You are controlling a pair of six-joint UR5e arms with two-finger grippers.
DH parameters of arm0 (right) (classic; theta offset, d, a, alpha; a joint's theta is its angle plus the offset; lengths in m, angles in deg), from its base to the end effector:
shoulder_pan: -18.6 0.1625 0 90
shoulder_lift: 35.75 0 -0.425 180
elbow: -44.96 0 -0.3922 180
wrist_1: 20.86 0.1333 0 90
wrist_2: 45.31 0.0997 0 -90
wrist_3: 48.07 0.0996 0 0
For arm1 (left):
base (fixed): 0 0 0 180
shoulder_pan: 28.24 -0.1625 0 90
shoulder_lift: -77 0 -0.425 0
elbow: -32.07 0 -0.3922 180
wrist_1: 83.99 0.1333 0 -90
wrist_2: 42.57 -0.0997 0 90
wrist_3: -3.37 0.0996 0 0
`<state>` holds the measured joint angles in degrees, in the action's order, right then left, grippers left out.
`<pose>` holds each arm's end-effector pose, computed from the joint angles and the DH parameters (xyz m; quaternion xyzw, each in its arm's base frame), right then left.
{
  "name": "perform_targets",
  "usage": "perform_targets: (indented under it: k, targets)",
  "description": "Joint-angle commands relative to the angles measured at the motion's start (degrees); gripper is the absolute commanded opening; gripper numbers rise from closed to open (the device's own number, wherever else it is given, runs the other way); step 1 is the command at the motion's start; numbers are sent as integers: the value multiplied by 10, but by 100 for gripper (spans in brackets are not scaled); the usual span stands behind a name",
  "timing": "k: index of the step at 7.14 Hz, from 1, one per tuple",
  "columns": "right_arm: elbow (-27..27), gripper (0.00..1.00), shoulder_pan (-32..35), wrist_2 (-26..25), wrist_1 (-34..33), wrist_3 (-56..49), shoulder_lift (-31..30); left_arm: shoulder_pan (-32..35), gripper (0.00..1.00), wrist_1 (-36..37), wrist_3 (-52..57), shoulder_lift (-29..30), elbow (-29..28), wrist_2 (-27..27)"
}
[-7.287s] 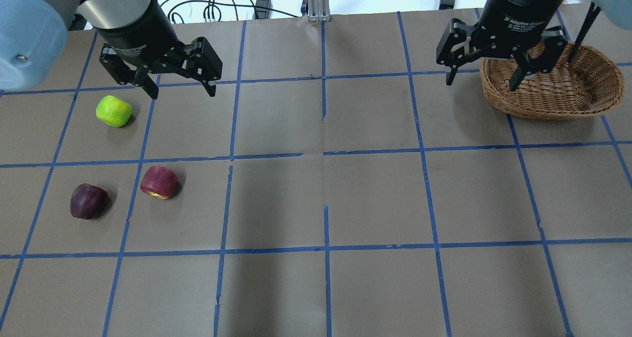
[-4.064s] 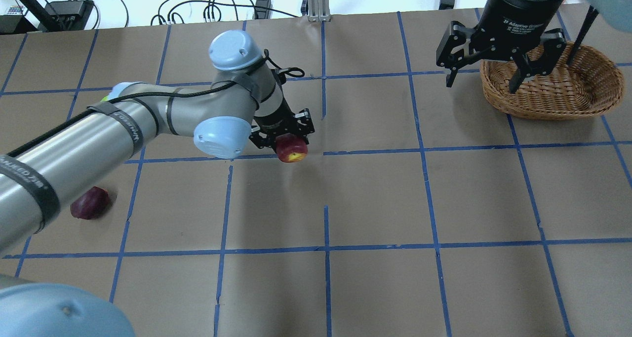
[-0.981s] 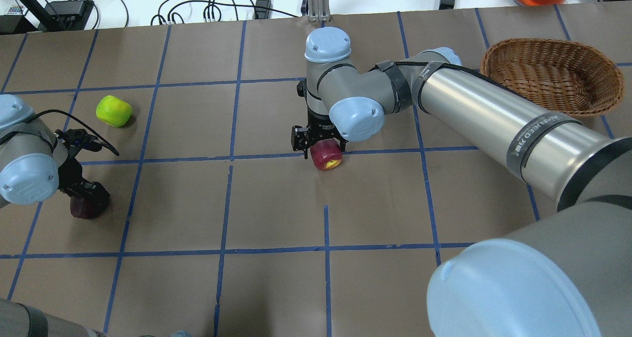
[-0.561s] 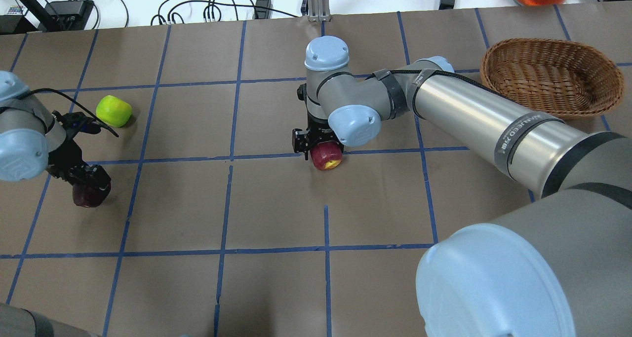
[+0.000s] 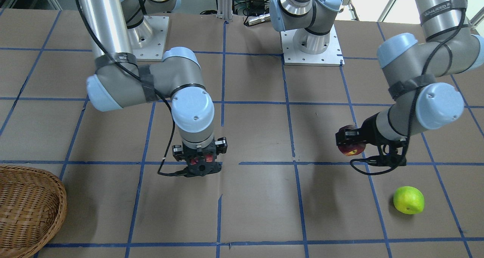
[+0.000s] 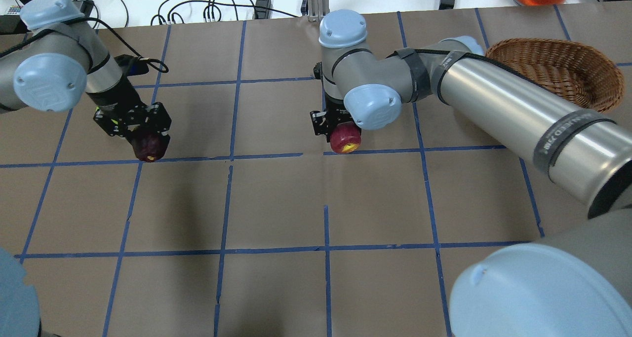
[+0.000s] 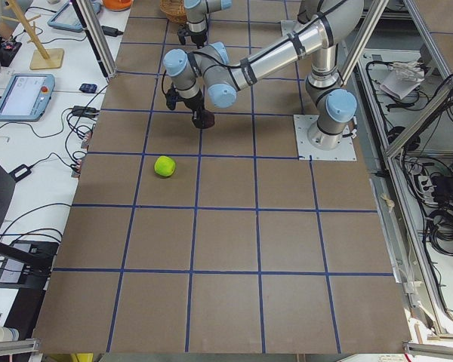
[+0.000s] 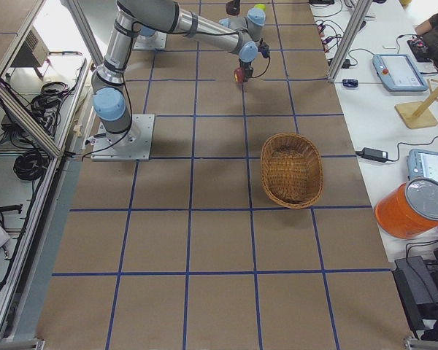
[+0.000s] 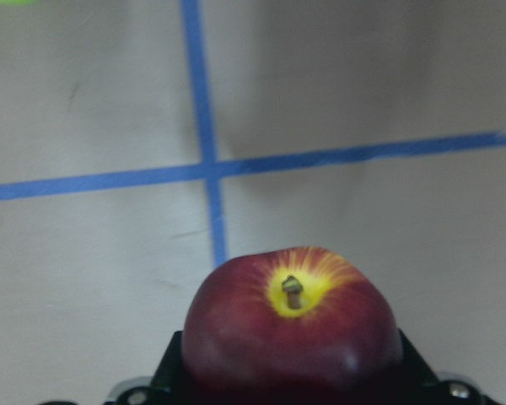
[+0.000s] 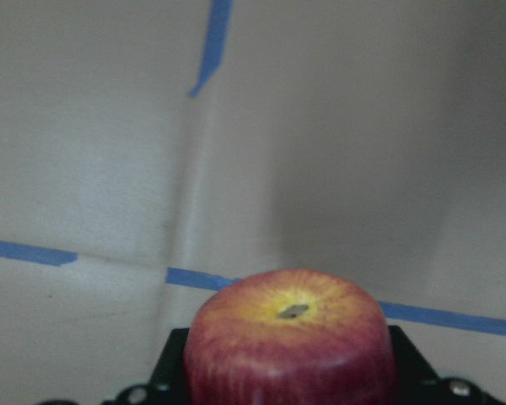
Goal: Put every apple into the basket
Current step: 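Carry the red apple to the basket with right while left lifts the dark apple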
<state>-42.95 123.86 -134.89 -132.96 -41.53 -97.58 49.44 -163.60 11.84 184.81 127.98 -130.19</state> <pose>0.2992 -0.5874 0.2585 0.0758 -0.9965 -0.0348 0.0030 -0.0141 -0.5795 0.2895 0.0358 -0.9924 -0.1104 0.0412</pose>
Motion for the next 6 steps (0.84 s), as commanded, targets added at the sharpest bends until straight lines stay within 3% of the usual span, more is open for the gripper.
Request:
perform_targets:
  k: [1,3,5,6]
  targets:
    - [36,0,-154,-7,87,-24,-57,127,9,49,-179,13,0,66]
    - [81,0,-300,-61,105,-132,-65,248,9,236,-314,66,9,82]
    - [99,0,-378,-89,92,-258,-42,290,18,265,-335,101,17,81]
    - [101,0,-414,-110,49,-283,0,293,23,265,-334,109,19,87]
